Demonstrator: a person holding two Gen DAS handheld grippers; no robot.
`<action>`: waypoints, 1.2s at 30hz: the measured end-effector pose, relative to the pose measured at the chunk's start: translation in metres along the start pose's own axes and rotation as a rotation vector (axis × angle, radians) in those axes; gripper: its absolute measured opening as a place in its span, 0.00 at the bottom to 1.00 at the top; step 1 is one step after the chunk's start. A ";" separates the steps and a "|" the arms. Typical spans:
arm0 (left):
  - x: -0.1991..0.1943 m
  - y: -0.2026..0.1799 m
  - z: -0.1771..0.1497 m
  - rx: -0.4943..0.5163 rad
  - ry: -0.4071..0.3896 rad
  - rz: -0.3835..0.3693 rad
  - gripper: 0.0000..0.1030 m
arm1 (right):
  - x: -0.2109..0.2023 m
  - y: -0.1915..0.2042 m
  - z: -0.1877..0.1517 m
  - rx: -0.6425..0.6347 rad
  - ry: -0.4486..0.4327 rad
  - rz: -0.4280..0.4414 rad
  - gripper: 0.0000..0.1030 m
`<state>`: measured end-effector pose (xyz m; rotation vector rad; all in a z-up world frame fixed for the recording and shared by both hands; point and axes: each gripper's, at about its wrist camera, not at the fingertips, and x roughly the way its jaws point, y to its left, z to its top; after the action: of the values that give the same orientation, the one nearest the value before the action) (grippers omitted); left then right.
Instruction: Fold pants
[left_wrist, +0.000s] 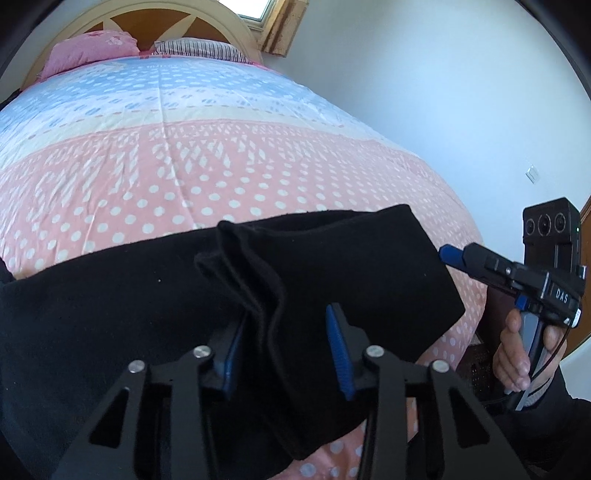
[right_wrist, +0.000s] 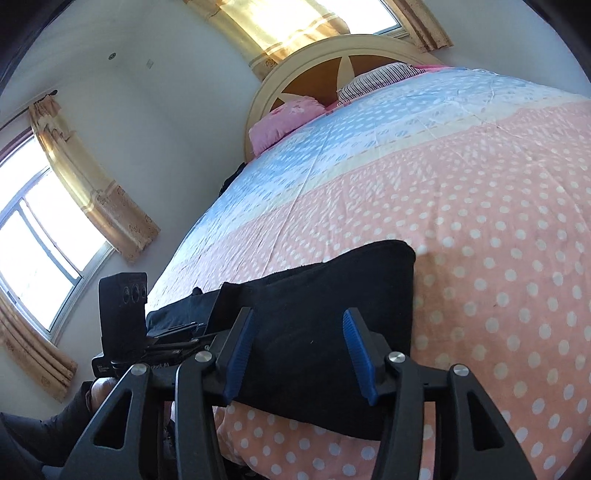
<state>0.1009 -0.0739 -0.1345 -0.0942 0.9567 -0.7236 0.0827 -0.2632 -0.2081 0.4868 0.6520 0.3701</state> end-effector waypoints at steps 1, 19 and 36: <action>-0.001 0.001 0.000 -0.009 -0.004 -0.004 0.24 | 0.000 0.000 0.000 -0.004 -0.006 -0.004 0.50; -0.070 0.026 0.015 -0.089 -0.147 -0.032 0.10 | -0.020 -0.021 0.004 0.088 -0.119 -0.048 0.50; -0.053 0.082 -0.013 -0.211 -0.094 0.044 0.10 | 0.017 0.024 -0.016 -0.136 0.045 0.005 0.50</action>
<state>0.1138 0.0237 -0.1353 -0.2893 0.9397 -0.5714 0.0805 -0.2306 -0.2146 0.3510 0.6648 0.4282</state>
